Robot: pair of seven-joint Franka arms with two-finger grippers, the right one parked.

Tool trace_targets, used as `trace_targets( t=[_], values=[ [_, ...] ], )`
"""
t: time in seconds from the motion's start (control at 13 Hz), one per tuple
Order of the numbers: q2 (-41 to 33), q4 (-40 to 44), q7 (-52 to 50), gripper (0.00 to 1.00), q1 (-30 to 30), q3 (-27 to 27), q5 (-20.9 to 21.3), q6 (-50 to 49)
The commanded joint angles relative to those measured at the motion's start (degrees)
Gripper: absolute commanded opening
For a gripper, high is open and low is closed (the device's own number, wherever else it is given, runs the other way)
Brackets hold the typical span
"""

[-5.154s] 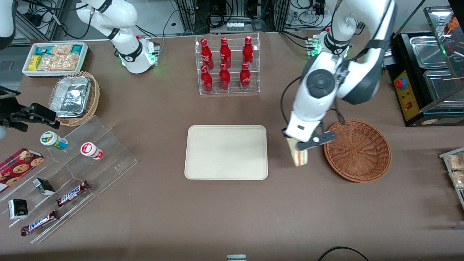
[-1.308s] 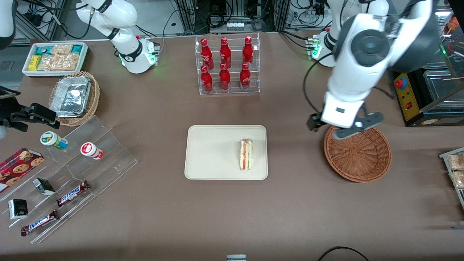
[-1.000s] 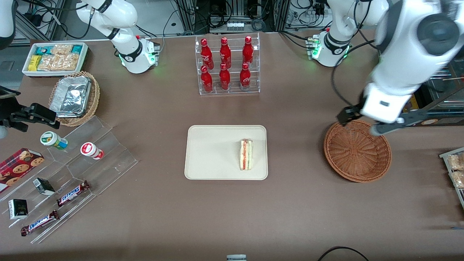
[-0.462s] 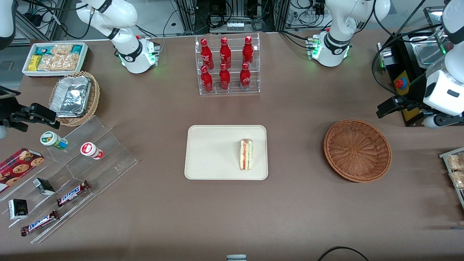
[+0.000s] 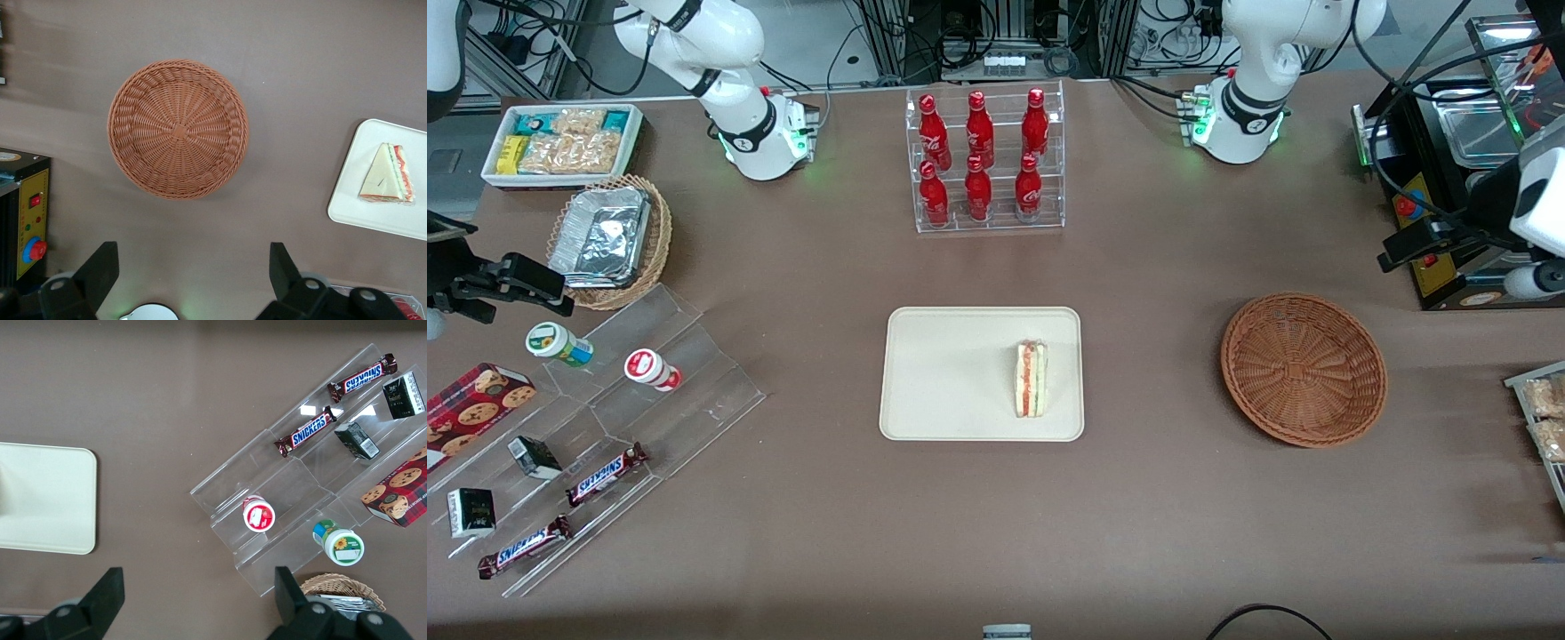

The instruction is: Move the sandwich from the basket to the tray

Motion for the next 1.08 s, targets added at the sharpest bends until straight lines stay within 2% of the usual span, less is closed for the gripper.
trace_targets(
  t=[0.0,0.15,0.23,0.69,1.0],
  values=[
    [-0.1,1.3,1.8,1.00,4.9,-4.9,-0.3,-1.6],
    [0.4,1.5,1.9,1.00,11.9,-12.0,-0.3,-1.5],
    [0.6,1.2,1.9,1.00,13.6,-14.2,-0.1,-1.5],
    [1.3,1.5,2.0,1.00,19.0,-20.5,0.5,-1.2],
    [1.3,1.5,2.1,1.00,19.0,-20.6,0.7,-1.1]
  ],
)
